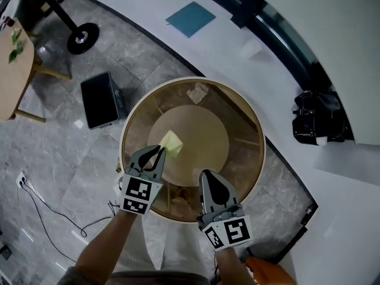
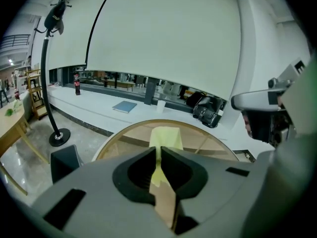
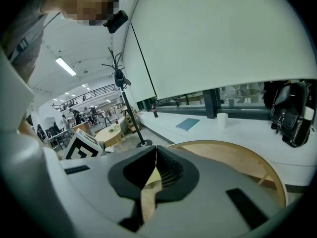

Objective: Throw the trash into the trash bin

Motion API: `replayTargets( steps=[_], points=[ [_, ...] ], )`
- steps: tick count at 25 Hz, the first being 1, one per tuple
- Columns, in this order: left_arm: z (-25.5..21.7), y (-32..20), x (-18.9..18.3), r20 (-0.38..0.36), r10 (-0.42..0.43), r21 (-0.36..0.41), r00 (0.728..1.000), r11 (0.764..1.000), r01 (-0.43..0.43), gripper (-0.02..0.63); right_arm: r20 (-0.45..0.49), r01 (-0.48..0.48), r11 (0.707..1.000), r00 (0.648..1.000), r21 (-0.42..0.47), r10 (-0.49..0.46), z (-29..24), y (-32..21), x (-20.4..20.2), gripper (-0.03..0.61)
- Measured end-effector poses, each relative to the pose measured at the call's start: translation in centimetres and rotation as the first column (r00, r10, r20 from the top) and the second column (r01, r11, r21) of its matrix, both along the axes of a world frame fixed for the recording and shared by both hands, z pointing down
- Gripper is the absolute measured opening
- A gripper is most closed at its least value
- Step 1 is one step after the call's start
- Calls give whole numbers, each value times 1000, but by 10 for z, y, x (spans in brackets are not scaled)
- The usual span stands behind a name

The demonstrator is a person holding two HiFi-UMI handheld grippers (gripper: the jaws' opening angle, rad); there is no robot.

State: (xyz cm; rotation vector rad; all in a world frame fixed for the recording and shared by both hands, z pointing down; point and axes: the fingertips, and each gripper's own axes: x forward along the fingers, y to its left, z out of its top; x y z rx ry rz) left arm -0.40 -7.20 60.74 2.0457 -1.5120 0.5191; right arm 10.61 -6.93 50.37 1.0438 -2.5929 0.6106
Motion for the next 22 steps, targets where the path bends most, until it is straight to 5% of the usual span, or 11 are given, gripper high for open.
replayTargets(
  steps=[16, 22],
  points=[
    [-19, -2, -245, 20, -188, 24, 982, 982, 187, 46, 45, 167, 985, 985, -37, -165, 5, -9, -245, 18],
    [-6, 1, -307, 11, -245, 15, 969, 969, 245, 46, 35, 202, 978, 979, -47, -201, 10, -11, -304, 18]
  ],
)
